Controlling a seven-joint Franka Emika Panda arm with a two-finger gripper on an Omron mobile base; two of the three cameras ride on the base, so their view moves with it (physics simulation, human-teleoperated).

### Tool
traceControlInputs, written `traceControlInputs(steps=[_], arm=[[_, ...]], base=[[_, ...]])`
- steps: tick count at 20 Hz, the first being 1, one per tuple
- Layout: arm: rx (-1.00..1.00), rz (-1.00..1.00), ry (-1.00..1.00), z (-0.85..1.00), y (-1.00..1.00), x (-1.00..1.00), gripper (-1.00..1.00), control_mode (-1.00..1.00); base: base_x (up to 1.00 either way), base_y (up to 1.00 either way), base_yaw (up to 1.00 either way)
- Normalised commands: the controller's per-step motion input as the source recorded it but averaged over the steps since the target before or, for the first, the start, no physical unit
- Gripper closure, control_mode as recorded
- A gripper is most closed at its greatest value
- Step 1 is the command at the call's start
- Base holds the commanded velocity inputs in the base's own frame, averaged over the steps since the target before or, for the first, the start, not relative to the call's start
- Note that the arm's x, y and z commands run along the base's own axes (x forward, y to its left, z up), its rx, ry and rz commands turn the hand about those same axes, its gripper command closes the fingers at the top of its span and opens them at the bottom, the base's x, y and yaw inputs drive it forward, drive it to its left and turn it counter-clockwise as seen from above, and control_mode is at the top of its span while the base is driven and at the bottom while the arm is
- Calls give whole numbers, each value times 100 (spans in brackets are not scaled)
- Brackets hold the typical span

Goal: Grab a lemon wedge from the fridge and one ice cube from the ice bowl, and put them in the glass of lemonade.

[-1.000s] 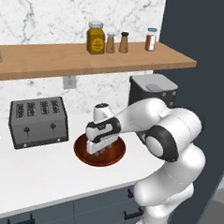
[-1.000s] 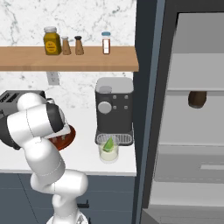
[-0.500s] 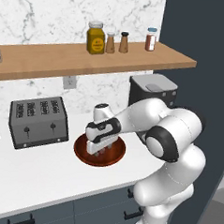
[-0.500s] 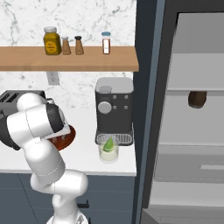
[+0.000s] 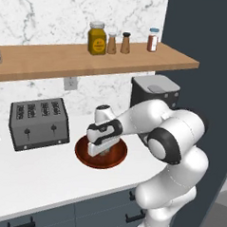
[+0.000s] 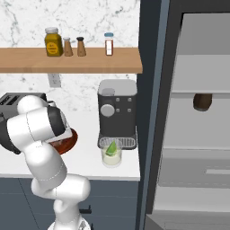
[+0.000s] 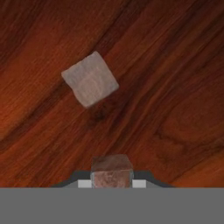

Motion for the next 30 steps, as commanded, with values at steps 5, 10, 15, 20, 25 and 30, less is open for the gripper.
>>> traceControlInputs(steps=[5, 10, 15, 20, 25, 30], arm=[[0, 0, 0, 0, 0, 0, 100, -100], [0, 0, 0, 0, 0, 0, 100, -100], [0, -2, -6, 18, 0, -2, 100, -100], [1, -2, -14, 22, 0, -16, 100, -100], [-1, 0, -16, 34, 9, -26, 100, -100], [0, 0, -12, 66, -1, -32, 100, -100]], base=[[0, 0, 0], [0, 0, 0], [0, 0, 0], [0, 0, 0], [0, 0, 0], [0, 0, 0]])
